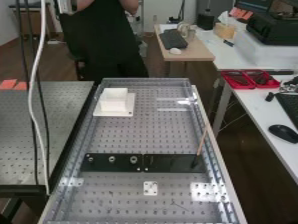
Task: Grab the drill bit and place it in the clear container
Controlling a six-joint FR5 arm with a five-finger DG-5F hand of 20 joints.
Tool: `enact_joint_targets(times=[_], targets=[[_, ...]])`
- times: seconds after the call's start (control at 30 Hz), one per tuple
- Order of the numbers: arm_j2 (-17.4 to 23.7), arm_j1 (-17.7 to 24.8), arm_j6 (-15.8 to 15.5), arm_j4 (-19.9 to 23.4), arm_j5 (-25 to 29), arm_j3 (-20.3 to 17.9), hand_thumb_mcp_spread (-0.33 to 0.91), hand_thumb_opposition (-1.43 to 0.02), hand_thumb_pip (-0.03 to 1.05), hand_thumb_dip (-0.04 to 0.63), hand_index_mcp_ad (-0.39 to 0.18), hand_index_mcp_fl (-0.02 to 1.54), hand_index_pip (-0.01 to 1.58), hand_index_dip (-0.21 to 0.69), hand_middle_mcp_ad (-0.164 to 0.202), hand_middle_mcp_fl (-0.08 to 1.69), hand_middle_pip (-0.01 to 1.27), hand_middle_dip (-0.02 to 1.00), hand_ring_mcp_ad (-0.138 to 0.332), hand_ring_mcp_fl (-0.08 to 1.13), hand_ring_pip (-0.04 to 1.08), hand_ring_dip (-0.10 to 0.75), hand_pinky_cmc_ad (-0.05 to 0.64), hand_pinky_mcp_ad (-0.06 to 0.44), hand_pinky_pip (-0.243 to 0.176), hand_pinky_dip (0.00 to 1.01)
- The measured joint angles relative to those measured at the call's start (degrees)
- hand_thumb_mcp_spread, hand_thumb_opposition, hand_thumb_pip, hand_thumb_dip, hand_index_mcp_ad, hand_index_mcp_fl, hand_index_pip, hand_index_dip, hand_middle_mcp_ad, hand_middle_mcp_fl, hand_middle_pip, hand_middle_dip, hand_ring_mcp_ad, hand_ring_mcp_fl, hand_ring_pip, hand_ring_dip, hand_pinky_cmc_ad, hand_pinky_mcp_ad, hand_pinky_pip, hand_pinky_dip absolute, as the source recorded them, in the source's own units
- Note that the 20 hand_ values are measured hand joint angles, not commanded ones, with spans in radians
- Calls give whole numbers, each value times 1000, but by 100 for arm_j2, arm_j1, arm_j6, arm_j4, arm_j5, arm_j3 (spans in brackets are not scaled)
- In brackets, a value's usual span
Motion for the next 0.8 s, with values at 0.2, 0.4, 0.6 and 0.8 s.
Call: enact_joint_targets(times=[0.2,0.4,0.6,0.8], targets=[[-2,-6,-8,-4,-25,13,37,-87,66,12,26,14,17,-12,28,10,37,30,75,30,17,-2,47,19,-14,24],[-7,16,-17,-6,83,24,101,-504,126,12,58,54,87,-86,61,44,127,24,187,113,72,-70,113,117,-58,98],[-14,23,-28,-1,60,31,115,-817,138,12,108,91,113,-115,119,47,157,24,244,169,87,-101,176,201,-87,138],[-22,32,-50,1,23,41,120,-944,148,12,141,108,126,-119,155,75,173,26,298,199,101,-101,213,248,-105,152]])
